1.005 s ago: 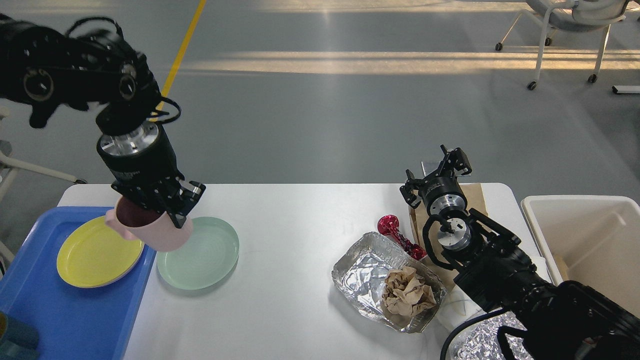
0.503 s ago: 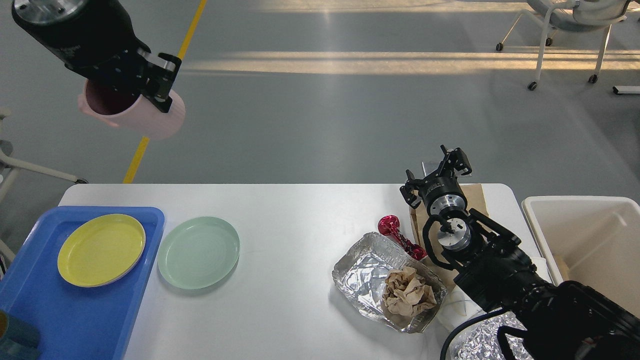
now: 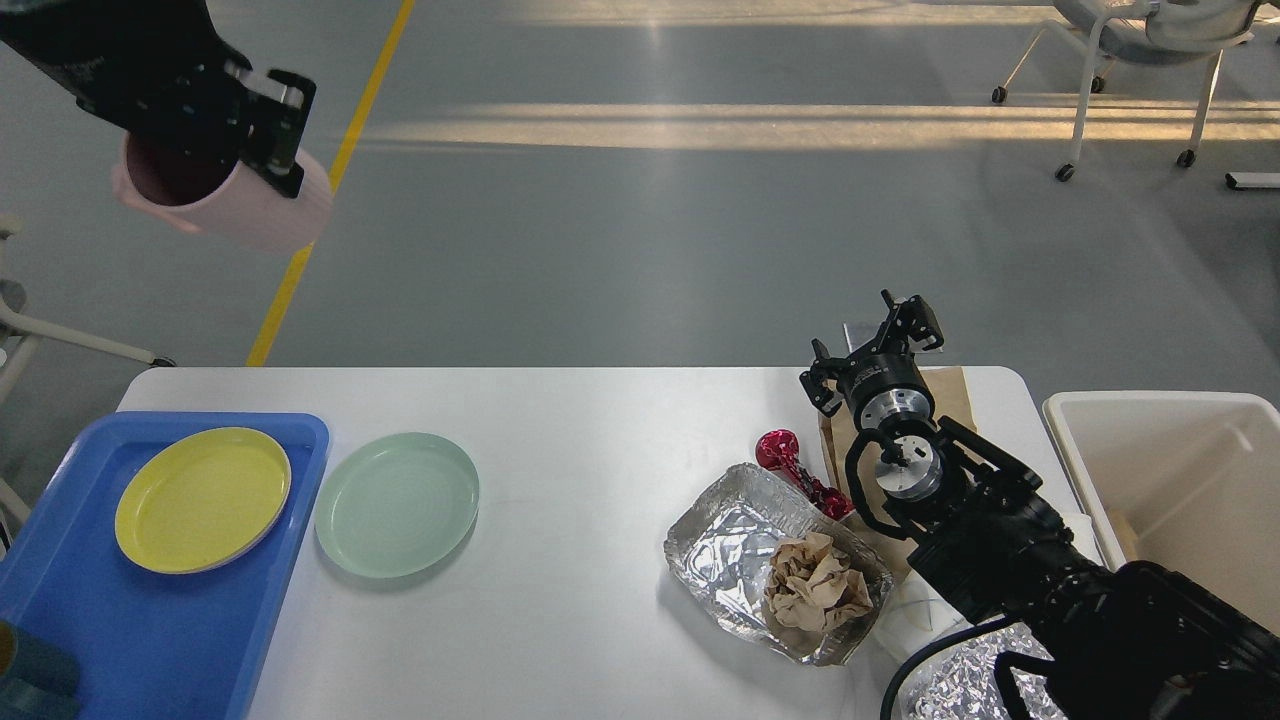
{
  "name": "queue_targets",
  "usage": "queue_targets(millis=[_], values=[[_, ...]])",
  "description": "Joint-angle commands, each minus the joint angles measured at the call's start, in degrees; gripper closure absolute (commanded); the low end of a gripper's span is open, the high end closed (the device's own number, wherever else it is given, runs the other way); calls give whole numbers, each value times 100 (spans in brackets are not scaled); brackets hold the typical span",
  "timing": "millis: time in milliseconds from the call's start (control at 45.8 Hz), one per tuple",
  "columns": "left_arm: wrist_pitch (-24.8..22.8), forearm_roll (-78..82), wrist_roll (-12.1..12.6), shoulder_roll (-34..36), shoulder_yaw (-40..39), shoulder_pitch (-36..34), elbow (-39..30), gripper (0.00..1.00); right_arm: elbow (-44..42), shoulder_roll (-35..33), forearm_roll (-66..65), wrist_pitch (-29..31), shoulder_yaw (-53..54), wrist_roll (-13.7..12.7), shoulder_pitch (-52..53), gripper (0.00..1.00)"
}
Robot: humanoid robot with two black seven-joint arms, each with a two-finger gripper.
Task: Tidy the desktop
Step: 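Lift the pink cup with the left gripper and carry it over, then lower the pink cup onto the blue tray corner and release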
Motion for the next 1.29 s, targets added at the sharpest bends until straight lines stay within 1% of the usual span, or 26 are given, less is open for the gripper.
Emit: queue_targets(millis=[0, 262, 328, 503, 524, 612, 787, 918, 1005, 1158, 1267], values=[[1, 307, 66, -158, 11, 893, 124, 100, -1, 5, 3, 0, 0, 1, 0, 0], [1, 887, 101, -159, 152, 2932, 388, 100, -1, 5, -5, 0, 0, 1, 0, 0], [1, 1028, 154, -159, 152, 3486, 529, 100, -1, 5, -5, 0, 0, 1, 0, 0], [1, 1107, 391, -159, 152, 4356, 687, 100, -1, 5, -5, 0, 0, 1, 0, 0], [121, 1107, 426, -159, 152, 4453, 705, 100, -1, -4, -5, 0, 0, 10, 0, 0], [648, 1116, 506, -167, 152, 4796, 766, 100, -1, -4, -5, 0, 0, 1, 0, 0], [1571, 1107, 567, -246, 152, 5315, 784, 100, -1, 5, -5, 0, 0, 10, 0, 0], [2108, 1107, 629, -334, 134, 5587, 784, 100, -1, 5, -5, 0, 0, 1, 0, 0], [2266, 1107, 629, -343, 126, 5728, 784, 100, -1, -4, 3, 0, 0, 1, 0, 0], [2275, 1116, 646, -440, 125, 5895, 731, 100, -1, -4, 3, 0, 0, 10, 0, 0], [2258, 1142, 839, -457, 126, 6018, 670, 100, -1, -4, -5, 0, 0, 1, 0, 0]])
